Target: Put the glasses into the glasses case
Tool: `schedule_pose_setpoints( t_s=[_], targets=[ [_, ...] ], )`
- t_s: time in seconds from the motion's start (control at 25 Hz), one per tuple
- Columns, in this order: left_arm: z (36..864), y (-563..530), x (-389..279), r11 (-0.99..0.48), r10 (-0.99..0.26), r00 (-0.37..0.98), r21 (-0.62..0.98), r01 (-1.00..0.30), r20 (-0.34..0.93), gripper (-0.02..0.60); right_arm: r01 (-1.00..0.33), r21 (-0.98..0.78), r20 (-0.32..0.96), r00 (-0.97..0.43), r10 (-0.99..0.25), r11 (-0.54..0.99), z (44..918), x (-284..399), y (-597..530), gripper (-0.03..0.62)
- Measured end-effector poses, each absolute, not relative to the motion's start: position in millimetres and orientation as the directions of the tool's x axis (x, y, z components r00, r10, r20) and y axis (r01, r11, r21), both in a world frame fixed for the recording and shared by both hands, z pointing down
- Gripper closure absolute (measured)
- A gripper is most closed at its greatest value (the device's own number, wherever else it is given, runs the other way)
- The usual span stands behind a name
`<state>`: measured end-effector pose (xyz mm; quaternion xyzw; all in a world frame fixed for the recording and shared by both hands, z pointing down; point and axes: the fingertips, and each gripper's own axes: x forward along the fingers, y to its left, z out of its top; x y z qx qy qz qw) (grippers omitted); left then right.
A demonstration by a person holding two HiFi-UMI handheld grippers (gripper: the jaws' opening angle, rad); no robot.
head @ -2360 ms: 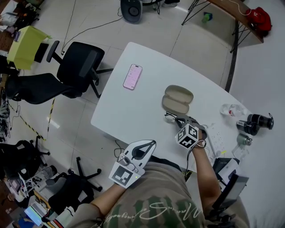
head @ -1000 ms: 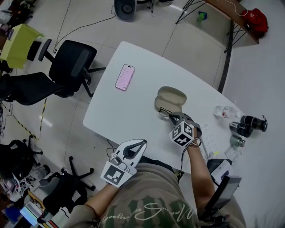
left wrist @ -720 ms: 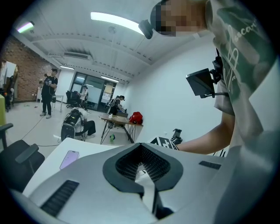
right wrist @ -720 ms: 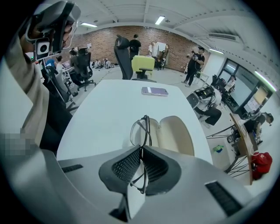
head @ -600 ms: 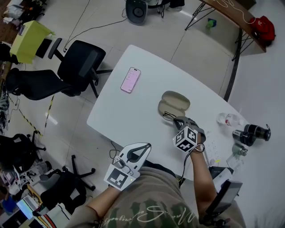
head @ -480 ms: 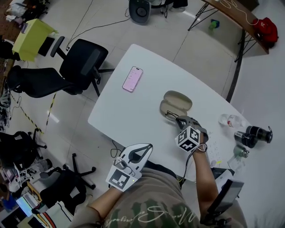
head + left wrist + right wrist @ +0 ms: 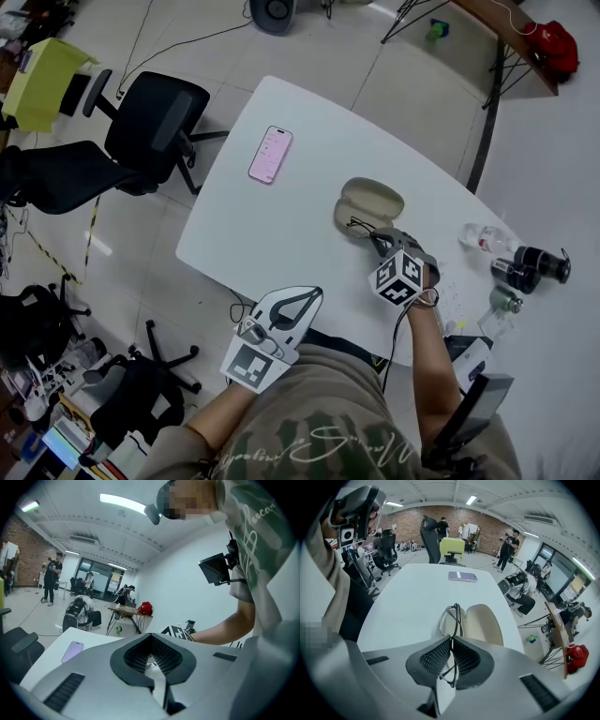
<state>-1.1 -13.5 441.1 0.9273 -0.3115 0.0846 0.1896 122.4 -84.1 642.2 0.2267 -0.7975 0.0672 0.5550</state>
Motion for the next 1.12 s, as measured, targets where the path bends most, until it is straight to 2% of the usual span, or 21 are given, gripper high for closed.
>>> schedule_pose_setpoints(
  t_s=[0.32, 1.12],
  targets=[
    [445, -34, -33, -0.703, -0.55, 0.79, 0.36, -0.613, 0.271, 0.574, -0.419, 0.139, 0.932, -0.251, -0.262, 0.897, 646, 112, -93, 0.565],
    [458, -53, -76, -0.693, -0.546, 0.795, 0.391, -0.606, 0.264, 0.574, -0.457, 0.152, 0.947, -0.187, -0.261, 0.876, 660, 111, -116, 0.569]
  ],
)
